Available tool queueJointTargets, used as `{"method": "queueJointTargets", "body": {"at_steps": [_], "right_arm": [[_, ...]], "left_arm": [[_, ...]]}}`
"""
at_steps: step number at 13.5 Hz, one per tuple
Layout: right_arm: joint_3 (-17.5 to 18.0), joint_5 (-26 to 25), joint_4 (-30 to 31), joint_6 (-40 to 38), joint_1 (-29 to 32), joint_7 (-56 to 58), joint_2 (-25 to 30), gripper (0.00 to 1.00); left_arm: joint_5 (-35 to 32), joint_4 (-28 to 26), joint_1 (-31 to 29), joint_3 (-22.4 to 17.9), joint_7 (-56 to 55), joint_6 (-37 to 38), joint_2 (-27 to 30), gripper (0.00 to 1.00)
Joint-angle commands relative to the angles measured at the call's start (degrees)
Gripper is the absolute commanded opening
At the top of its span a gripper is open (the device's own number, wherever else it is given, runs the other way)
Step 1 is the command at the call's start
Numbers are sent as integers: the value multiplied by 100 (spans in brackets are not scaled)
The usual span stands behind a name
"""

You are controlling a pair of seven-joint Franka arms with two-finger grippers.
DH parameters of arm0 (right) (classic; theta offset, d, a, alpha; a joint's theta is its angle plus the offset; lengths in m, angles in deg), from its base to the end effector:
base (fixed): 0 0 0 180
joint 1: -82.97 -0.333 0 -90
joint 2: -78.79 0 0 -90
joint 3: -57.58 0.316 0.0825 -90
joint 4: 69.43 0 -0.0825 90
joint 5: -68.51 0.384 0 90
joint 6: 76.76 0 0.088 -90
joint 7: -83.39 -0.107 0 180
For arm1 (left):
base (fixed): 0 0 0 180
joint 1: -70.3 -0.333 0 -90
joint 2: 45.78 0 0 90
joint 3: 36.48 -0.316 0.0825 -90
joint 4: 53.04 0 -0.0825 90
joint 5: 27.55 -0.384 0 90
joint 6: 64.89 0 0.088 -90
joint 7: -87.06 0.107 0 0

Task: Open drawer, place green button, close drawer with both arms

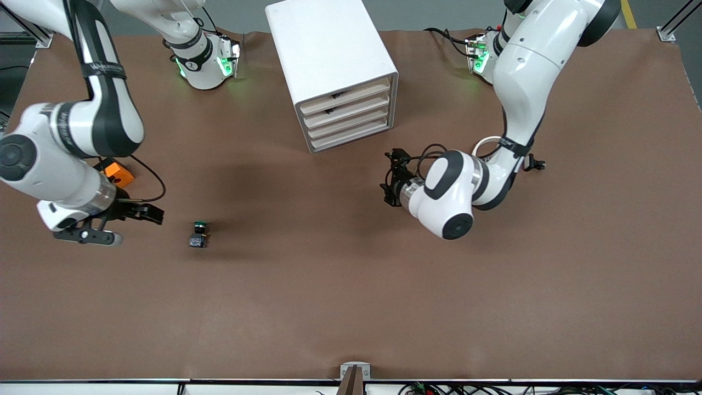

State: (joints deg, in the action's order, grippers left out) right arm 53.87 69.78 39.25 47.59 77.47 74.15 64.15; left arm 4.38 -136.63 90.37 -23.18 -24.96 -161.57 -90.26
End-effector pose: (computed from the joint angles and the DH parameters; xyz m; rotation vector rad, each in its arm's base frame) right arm 0.6154 0.0220 0.3708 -3.1299 0.2196 -0.0287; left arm 0.5422 -0.3887 0.2219 -1.8099 -1.8992 1.1470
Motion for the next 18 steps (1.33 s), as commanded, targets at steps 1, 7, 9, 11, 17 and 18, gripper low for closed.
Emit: {"method": "queueJointTargets", "body": {"at_steps": [1,7,9,11,17,18], "right_arm": [[-17,330,801,1192,-126,-95,-91,100],[-17,339,980,2347,-276,-122,-1014,100],[-17,339,928,2594,-285,-69,-1207,100],[-25,339,822,2603,-276,-43,-1339,100],[-17,339,637,2849,-285,-51,-1691,100],[-17,339,611,2858,-285,-51,-1735,100]], "left_arm": [[111,115,172,-20,-652,52,-201,100],[541,98,524,-20,-1076,298,-499,100],[699,106,682,-20,-1190,386,-613,100],[866,106,761,-20,-1199,404,-745,100],[1447,106,885,-20,-1330,605,-1009,99],[1473,106,894,-20,-1374,676,-1018,98]]}}
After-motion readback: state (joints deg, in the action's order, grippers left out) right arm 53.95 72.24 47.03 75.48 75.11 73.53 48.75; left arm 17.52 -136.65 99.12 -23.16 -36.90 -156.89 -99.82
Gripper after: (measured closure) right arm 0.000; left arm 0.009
